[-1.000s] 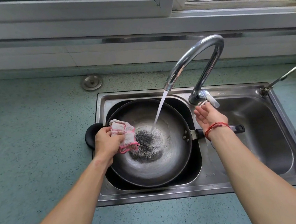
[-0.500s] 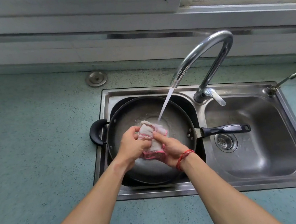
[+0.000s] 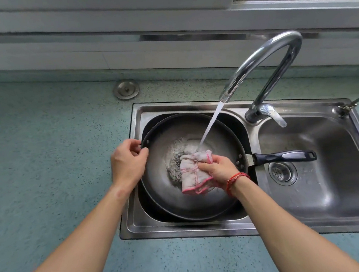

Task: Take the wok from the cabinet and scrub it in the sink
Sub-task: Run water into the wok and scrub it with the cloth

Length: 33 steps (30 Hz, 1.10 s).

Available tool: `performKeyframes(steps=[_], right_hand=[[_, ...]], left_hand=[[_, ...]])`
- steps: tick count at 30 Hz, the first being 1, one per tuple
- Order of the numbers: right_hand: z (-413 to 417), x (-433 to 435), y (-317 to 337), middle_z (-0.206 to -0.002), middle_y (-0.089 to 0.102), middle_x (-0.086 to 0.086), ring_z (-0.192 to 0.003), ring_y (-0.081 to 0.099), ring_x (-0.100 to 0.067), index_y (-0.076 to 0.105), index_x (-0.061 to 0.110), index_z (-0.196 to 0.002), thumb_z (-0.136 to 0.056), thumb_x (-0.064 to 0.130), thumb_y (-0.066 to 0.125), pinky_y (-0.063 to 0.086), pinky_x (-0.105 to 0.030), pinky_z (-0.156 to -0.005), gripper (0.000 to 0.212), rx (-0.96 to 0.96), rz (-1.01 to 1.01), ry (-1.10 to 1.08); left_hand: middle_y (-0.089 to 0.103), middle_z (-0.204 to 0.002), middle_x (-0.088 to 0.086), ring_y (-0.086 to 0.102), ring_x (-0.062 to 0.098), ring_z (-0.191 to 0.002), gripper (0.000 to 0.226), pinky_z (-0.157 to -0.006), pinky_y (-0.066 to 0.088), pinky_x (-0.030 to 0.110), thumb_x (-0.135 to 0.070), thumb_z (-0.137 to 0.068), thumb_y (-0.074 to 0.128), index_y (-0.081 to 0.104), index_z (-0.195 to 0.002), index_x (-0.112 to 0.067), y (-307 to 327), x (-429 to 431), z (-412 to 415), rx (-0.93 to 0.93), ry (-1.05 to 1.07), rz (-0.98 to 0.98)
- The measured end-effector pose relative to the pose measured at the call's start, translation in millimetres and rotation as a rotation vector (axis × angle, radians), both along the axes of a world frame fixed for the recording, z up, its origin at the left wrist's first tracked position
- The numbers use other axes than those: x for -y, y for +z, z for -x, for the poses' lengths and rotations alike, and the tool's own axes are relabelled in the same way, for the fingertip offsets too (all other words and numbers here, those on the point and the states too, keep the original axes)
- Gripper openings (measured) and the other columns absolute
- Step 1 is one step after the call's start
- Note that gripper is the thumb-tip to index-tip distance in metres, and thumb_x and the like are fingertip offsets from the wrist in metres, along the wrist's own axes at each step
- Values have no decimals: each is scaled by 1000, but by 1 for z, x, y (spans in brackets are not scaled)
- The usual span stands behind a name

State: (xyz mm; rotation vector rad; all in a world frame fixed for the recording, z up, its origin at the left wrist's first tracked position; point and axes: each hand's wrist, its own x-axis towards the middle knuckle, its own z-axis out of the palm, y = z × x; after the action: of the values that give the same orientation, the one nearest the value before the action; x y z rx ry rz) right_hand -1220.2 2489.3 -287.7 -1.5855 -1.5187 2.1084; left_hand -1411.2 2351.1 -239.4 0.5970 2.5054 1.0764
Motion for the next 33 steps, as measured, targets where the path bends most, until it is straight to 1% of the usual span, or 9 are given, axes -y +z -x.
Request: performKeyframes(steps=[3, 6, 9, 12, 17, 19, 24, 27, 33], right_hand=[[9, 1, -8, -76, 66, 1, -73, 63, -16, 64, 17, -81, -83, 3, 70, 51, -17, -67, 16, 149, -208, 229], [12, 1, -21, -92, 68, -6, -94, 65, -28, 63, 20, -92, -81, 20, 69, 49, -29, -81, 13, 385, -414, 398], [7, 8, -17, -118, 55, -14, -111, 53, -36, 53, 19, -123, -83, 34, 63, 45, -39, -90, 43, 631, -747, 475], [0, 23, -18, -123, 43, -11, -112, 44, -34, 50, 25, -127, -84, 36, 61, 47, -43, -87, 45, 578, -930, 578], [-4, 36, -37, -142, 39, -14, -121, 41, -38, 56, 32, -120, -88, 46, 43, 48, -46, -85, 37, 555, -941, 814], [-1, 42, -41, -147, 36, -16, -125, 41, -38, 58, 31, -113, -89, 42, 50, 50, -46, -87, 27, 515, -981, 855], [20, 58, -51, -133, 51, -16, -99, 56, -37, 59, 31, -98, -83, 42, 39, 53, -44, -75, 27, 382, -1124, 849], [42, 57, -50, -119, 57, -15, -87, 58, -34, 65, 29, -95, -84, 34, 52, 49, -38, -64, 18, 359, -1203, 803], [70, 26, -67, -127, 57, -13, -99, 57, -36, 66, 31, -113, -84, 24, 67, 50, -42, -78, 29, 389, -1280, 763]], left_hand=[[61, -95, 3, 60, 25, -90, 18, -84, 47, 33, -21, -85, 68, 69, -102, -16, -3, 10, 18, -88, 27, 63], [53, -112, 10, 52, 29, -111, 27, -95, 40, 35, -23, -89, 64, 65, -114, -13, -5, 16, 29, -115, 17, 146], [48, -126, 15, 43, 30, -124, 39, -98, 38, 38, -28, -93, 58, 56, -129, -12, -10, 16, 34, -74, -6, 212], [47, -128, 16, 44, 32, -124, 41, -99, 37, 38, -30, -97, 51, 51, -137, -19, -16, 11, 37, -31, -45, 238], [45, -105, 10, 46, 25, -89, 33, -77, 33, 31, -34, -104, 40, 54, -130, -19, -25, 3, 34, -51, -96, 298], [46, -99, 10, 48, 27, -86, 31, -74, 33, 34, -34, -105, 38, 55, -125, -18, -32, 2, 35, -93, -100, 310], [57, -100, 12, 47, 23, -85, 23, -71, 33, 34, -31, -104, 40, 55, -113, -17, -44, 5, 41, -134, -120, 251], [58, -98, 9, 50, 23, -84, 19, -69, 34, 34, -31, -103, 41, 54, -106, -16, -46, 5, 41, -147, -122, 226], [55, -92, 8, 51, 27, -82, 20, -67, 35, 36, -32, -103, 41, 48, -98, -14, -51, 6, 43, -154, -144, 225]])
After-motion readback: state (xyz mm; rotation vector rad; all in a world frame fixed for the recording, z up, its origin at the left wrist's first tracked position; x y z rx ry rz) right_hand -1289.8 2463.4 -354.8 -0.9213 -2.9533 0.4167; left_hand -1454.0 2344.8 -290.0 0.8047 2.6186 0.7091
